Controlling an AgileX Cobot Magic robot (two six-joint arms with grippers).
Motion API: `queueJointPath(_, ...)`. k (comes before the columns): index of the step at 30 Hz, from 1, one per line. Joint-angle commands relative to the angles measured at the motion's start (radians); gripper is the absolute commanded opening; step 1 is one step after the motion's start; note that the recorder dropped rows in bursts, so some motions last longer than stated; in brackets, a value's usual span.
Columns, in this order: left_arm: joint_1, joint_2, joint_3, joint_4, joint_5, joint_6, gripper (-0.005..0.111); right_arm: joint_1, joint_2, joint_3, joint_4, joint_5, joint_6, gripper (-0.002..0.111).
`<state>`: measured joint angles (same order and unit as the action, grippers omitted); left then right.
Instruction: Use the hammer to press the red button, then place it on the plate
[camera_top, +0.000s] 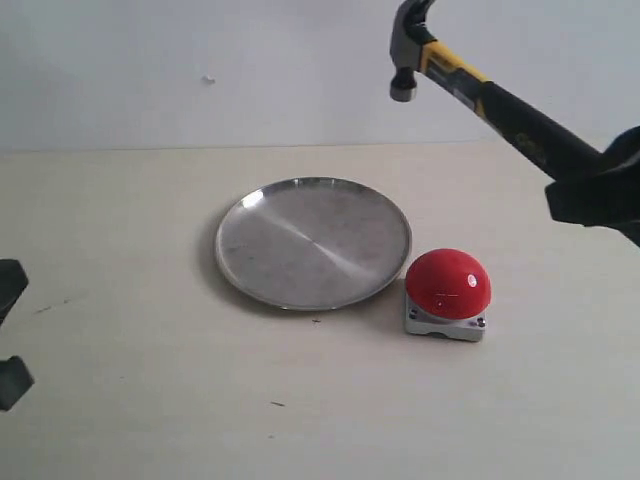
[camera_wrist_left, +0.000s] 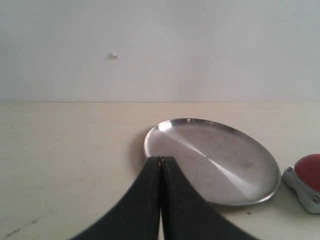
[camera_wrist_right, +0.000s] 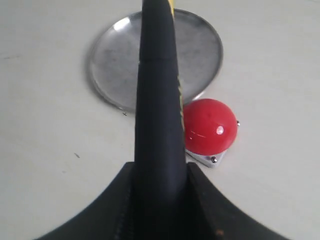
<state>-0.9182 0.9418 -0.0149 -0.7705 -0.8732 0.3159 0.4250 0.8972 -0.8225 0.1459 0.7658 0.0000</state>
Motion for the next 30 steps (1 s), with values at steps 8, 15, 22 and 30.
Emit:
queueJointPath(8, 0.001, -0.271, 0.015, -0.19, 0.284, 0.31, 0.0, -0.001, -0.337, 0.317, -0.091, -0.165, 0.168, 0.0)
queueJointPath(15, 0.001, -0.419, 0.015, -0.293, 0.402, 0.476, 0.0, -0.001, -0.402, 0.349, -0.048, -0.133, 0.167, 0.0)
queueJointPath(22, 0.001, -0.552, -0.026, -0.487, 0.529, 0.74, 0.0, -0.001, -0.357, 0.367, -0.047, -0.134, 0.184, 0.0)
queueJointPath(30, 0.001, -0.66, -0.045, -0.815, 0.563, 1.114, 0.0, -0.001, -0.242, 0.367, -0.023, -0.171, 0.186, 0.0)
